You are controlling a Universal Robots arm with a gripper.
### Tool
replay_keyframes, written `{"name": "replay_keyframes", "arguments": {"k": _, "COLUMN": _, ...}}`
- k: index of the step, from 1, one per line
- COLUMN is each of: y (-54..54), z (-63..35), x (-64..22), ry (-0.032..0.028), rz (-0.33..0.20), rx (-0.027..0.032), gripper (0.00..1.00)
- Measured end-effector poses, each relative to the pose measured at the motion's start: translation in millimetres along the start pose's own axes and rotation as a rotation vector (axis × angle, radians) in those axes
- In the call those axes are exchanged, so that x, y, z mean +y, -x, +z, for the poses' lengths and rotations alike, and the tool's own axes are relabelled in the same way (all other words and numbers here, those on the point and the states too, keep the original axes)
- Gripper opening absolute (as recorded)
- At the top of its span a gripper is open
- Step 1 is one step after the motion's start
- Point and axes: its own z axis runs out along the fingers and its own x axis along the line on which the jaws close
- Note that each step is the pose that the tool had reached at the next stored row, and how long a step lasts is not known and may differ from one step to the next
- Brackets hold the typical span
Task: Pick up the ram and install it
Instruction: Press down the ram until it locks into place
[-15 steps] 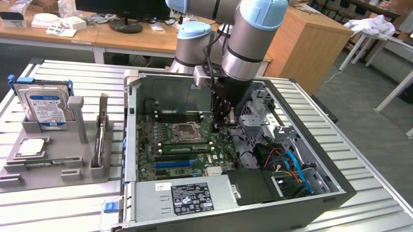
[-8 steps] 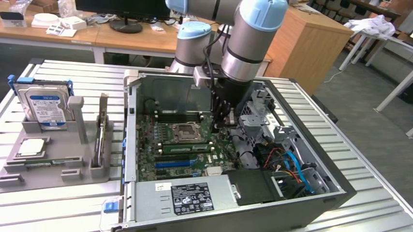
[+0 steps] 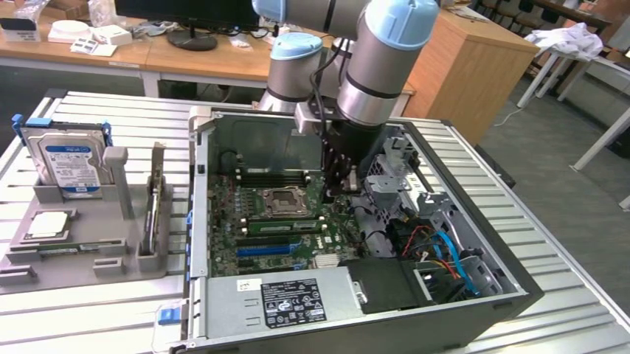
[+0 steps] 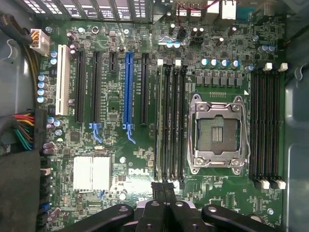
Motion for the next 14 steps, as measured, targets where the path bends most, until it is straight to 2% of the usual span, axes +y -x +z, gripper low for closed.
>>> {"name": "replay_keyframes", "arguments": {"k": 4, "y": 0.0, "z": 1.1, "x": -0.1, "ry": -0.0002, "rz": 0.000, "rx": -0.0025, "gripper": 0.11}}
{"name": "replay_keyframes", "arguments": {"k": 14, "y": -0.2, "z": 6.3, "x": -0.2, "ry": -0.0001, "rz": 0.000, "rx": -0.0046, "gripper": 0.11}}
